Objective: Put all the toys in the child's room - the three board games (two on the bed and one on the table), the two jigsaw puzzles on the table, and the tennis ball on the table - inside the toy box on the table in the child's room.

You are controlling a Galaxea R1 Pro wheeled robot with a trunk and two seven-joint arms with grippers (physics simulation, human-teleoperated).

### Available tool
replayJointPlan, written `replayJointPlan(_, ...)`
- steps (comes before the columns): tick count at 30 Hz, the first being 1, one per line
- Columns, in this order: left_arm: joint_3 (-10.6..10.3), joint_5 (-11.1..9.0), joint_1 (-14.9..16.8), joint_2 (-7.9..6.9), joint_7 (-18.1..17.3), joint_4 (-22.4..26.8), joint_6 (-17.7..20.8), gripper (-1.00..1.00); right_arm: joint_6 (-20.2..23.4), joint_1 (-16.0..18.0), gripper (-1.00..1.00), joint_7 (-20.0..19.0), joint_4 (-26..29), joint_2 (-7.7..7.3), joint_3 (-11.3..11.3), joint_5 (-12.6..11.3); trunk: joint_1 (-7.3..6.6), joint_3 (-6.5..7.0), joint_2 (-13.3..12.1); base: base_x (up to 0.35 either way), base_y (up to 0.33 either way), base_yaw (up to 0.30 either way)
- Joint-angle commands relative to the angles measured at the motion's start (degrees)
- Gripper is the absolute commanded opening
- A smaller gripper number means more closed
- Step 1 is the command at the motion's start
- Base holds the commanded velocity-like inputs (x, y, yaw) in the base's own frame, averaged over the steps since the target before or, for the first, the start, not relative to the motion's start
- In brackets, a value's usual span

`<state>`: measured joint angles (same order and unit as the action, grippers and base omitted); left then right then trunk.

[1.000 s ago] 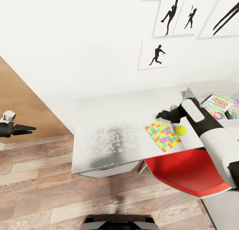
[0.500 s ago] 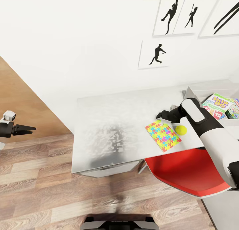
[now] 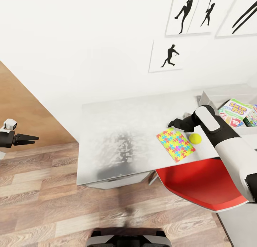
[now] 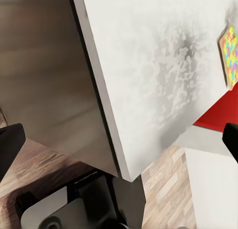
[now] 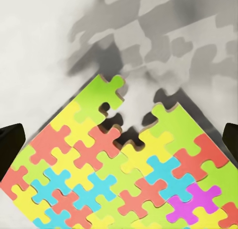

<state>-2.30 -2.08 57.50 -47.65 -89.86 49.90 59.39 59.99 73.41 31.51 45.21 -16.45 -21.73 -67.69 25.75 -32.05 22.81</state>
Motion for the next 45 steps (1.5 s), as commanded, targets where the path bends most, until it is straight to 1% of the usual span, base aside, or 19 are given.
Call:
replayJointPlan(1, -0.24, -0.21, 0.07, -0.1, -0.14, -0.03, 0.61, 1.0, 0.01, 0.07, 1.0, 0.55, 0.05, -0.07, -0.28, -0.6, 0.03, -0.17, 0.11, 0.0, 0.0, 0.0)
replayJointPlan(7, -0.19, -0.21, 0.07, -0.14, -0.14, -0.06, 0.61, 1.0, 0.01, 0.07, 1.0, 0.56, 0.05, -0.07, -0.27, -0.6, 0.03, -0.44, 0.11, 0.0, 0.0, 0.0)
replayJointPlan(25, -0.19, -0.21, 0.07, -0.14, -0.14, -0.07, 0.61, 1.0, 0.01, 0.07, 1.0, 0.57, 0.05, -0.08, -0.27, -0.6, 0.03, -0.62, 0.11, 0.0, 0.0, 0.0)
replayJointPlan(45, -0.25, -0.21, 0.07, -0.16, -0.14, -0.15, 0.61, 1.0, 0.01, 0.07, 1.0, 0.55, 0.05, -0.04, -0.26, -0.6, 0.03, -2.09, 0.11, 0.0, 0.0, 0.0)
